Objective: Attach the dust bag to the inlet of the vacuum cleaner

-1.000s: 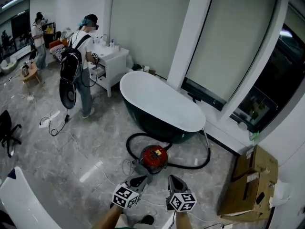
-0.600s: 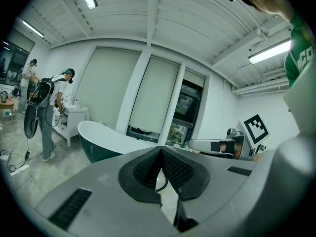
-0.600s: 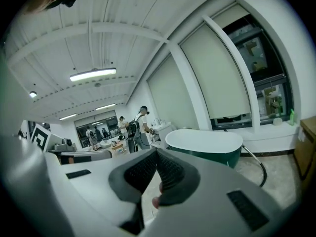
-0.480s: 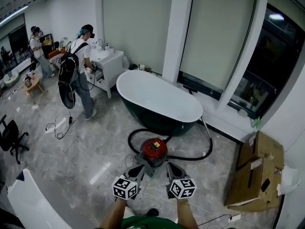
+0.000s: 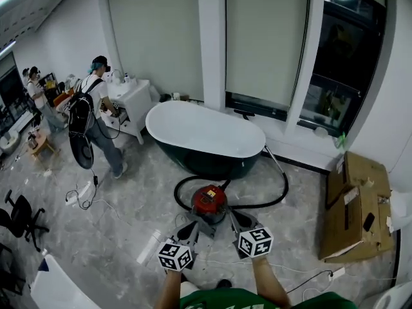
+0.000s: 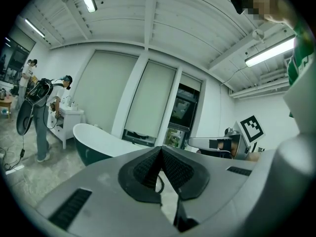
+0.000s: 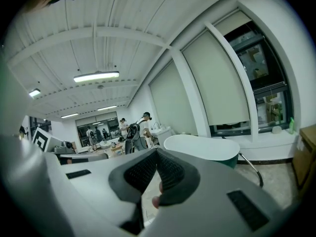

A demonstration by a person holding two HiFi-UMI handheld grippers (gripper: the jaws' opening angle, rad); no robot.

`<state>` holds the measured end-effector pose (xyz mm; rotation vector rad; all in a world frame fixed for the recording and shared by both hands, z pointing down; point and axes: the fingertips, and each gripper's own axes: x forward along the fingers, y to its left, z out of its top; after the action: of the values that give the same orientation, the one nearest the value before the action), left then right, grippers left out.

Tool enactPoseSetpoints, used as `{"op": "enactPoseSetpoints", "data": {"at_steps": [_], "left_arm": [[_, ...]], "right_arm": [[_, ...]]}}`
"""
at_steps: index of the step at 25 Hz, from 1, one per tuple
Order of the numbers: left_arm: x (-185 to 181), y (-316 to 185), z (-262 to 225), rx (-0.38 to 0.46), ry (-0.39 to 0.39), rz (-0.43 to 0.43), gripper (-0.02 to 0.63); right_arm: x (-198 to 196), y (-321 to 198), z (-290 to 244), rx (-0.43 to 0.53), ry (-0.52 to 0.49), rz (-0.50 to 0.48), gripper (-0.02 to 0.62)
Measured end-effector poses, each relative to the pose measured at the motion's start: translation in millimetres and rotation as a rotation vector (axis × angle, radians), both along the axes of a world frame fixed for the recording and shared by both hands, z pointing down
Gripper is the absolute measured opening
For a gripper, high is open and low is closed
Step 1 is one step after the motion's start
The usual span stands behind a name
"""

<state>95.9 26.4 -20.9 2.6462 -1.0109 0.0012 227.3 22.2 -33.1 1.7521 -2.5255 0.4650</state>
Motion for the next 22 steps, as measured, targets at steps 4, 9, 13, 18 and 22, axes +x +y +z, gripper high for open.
{"op": "enactPoseSetpoints", "data": {"at_steps": [4, 9, 13, 18, 22], "left_arm": [[9, 0, -5, 0.016, -0.003, 0.016, 0.003], [24, 10, -5, 0.022, -0.005, 0.053, 0.004], [35, 16, -5, 0.038, -0.005, 0.07, 0.003], [36, 19, -8, 0.039, 0.002, 0.059, 0.005], [30, 19, -9, 0.03, 0.021, 0.042, 0.003]], "right_arm": [[10, 1, -12, 0.031, 0.013, 0.002, 0.008], [11, 7, -15, 0.045, 0.034, -0.011, 0.008], [13, 12, -11, 0.038, 0.035, -0.017, 0.008], [14, 14, -9, 0.035, 0.025, -0.018, 0.008], [7, 12, -3, 0.028, 0.024, -0.019, 0.008]]}}
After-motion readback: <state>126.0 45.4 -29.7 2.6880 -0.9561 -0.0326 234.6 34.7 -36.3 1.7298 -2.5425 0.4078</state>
